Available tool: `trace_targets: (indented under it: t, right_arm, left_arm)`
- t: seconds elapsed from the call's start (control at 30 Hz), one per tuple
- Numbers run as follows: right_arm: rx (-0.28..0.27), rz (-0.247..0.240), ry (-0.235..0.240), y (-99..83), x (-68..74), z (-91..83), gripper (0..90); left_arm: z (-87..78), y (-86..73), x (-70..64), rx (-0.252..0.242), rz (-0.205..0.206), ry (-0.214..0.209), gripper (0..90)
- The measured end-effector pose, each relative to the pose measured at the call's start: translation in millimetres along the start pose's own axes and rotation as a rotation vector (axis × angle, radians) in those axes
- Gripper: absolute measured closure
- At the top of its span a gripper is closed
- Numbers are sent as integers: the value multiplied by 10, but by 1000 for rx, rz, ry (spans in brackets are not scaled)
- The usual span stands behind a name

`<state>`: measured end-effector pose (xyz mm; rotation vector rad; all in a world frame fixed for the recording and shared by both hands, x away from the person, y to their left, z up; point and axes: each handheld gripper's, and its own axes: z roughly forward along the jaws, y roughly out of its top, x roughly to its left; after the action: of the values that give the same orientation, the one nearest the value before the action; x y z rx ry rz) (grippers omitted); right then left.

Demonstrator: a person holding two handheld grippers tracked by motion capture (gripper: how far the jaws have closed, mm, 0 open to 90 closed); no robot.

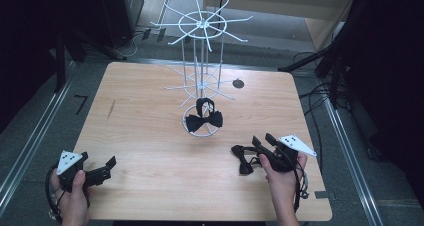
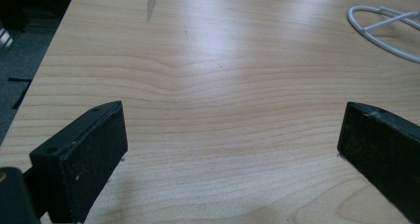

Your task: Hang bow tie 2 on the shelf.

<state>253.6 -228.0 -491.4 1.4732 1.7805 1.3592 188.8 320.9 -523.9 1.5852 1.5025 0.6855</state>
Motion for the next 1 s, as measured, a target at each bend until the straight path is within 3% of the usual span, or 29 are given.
trace_targets:
  t: [0.4,0.8,1.0]
  right_arm:
    - [68,70,-70,-269,-316,34,474]
    - [158,149,-122,-467,-466,73,601]
    - [203,138,-118,-516,-467,72,710]
  left_arm:
    - [-3,-1,1,0,-1,-1,0]
    - [-3,-2,4,-1,-4,-4,0]
    - [-4,-3,6,-3,-7,-5,0]
